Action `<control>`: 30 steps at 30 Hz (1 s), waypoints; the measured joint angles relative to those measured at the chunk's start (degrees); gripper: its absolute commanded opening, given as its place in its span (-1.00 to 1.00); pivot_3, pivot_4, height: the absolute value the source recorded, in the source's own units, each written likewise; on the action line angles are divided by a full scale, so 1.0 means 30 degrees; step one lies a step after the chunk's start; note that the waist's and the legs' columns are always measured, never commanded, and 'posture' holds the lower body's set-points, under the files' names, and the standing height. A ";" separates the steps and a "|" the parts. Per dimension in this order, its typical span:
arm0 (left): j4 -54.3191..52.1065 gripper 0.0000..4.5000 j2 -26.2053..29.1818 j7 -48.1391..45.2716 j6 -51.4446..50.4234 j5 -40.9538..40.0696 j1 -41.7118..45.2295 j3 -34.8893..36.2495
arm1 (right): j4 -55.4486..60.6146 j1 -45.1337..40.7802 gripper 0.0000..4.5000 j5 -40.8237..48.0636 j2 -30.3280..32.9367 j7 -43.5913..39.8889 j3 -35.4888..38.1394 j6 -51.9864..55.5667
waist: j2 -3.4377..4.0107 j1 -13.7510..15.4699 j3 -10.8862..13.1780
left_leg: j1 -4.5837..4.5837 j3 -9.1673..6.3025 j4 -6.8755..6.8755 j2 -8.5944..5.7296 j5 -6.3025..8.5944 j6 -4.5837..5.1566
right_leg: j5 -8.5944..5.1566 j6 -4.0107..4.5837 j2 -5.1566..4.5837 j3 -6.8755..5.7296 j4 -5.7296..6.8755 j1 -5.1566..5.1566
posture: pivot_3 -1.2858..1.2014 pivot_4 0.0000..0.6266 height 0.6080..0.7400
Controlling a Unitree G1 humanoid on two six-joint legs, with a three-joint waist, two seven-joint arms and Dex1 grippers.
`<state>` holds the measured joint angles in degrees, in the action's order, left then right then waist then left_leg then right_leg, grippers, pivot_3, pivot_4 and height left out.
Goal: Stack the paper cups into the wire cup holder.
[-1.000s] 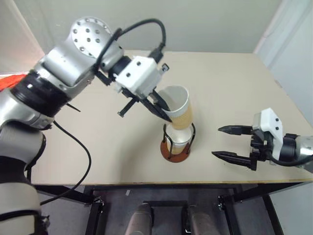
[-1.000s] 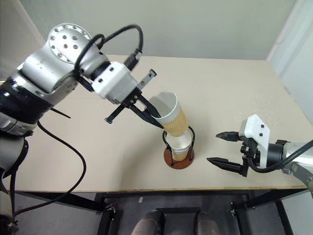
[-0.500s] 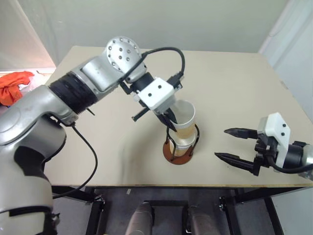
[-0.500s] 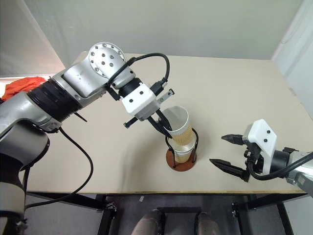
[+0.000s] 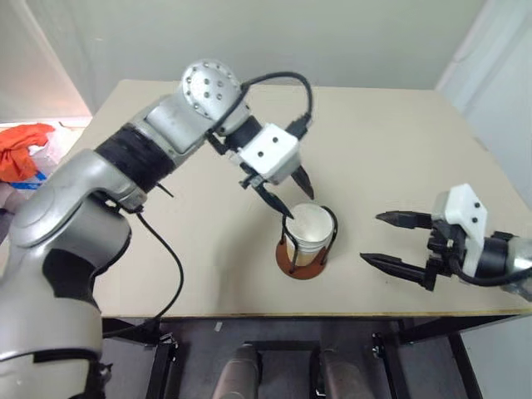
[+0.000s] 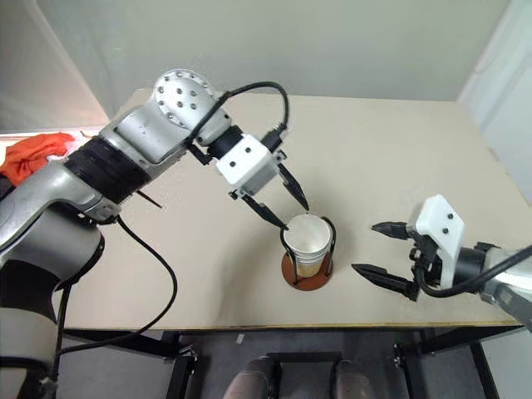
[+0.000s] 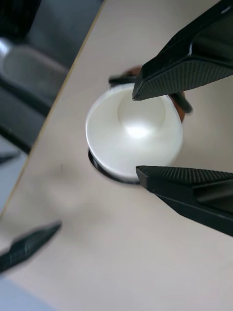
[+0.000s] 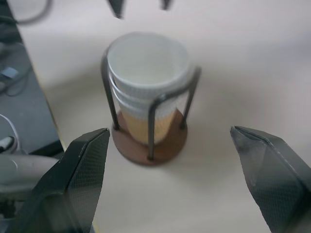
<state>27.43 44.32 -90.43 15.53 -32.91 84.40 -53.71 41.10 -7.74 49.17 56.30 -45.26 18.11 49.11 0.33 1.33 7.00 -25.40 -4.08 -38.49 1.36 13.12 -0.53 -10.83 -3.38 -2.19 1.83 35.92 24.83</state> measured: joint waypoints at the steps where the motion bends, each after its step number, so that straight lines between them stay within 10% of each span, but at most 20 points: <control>1: -0.0432 0.04 0.0651 -0.0003 -0.0754 0.0134 -0.0753 0.0832 | -0.0598 -0.0678 0.87 -0.0251 -0.0004 -0.0344 -0.0704 -0.0319 | 0.0014 -0.0113 -0.0004 | 0.0008 0.0000 0.0007 0.0001 -0.0005 -0.0004 | 0.0000 -0.0003 0.0007 -0.0005 0.0002 0.0002 | 0.03 -0.52 1.00; 11: -0.9183 0.04 1.0757 0.4392 -1.1563 -0.5371 -1.7202 1.4259 | -0.7665 -0.5938 0.87 -0.4132 -0.0896 -0.5056 -0.6344 -0.4250 | 0.0049 -0.0238 -0.0027 | 0.0099 -0.0040 0.0138 0.0123 -0.0146 -0.0245 | -0.0180 0.0289 0.0167 0.0032 0.0125 0.0044 | 0.03 -0.52 1.00; 21: -1.5673 0.04 0.7787 0.7367 -1.7316 -0.5594 -3.0692 3.0987 | -1.4471 -1.0923 0.87 -0.7679 -0.1869 -1.0155 -0.9009 -0.7913 | 0.0003 -0.0358 -0.0047 | 0.0315 -0.0038 0.0215 0.0169 -0.0004 -0.0229 | -0.0323 0.0813 0.0185 -0.0043 0.0392 0.0044 | 0.03 -0.52 1.00; 30: -1.7872 0.04 0.6890 0.7929 -1.9484 -0.5571 -3.2195 3.4261 | -1.8235 -1.2918 0.87 -0.9976 -0.2691 -1.1985 -0.9651 -0.9883 | 0.0027 -0.0398 -0.0033 | 0.0480 -0.0090 0.0225 0.0218 -0.0092 -0.0307 | -0.0220 0.1048 0.0292 0.0017 0.0379 -0.0070 | 0.03 -0.52 1.00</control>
<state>-26.19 64.98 -66.64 -42.92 -49.62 -12.19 49.07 -13.61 -46.50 19.25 48.23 -81.21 -10.84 19.46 0.41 0.14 6.90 -23.96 -4.35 -37.81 2.01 12.84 -1.45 -11.49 -0.24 -1.31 1.88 37.06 24.62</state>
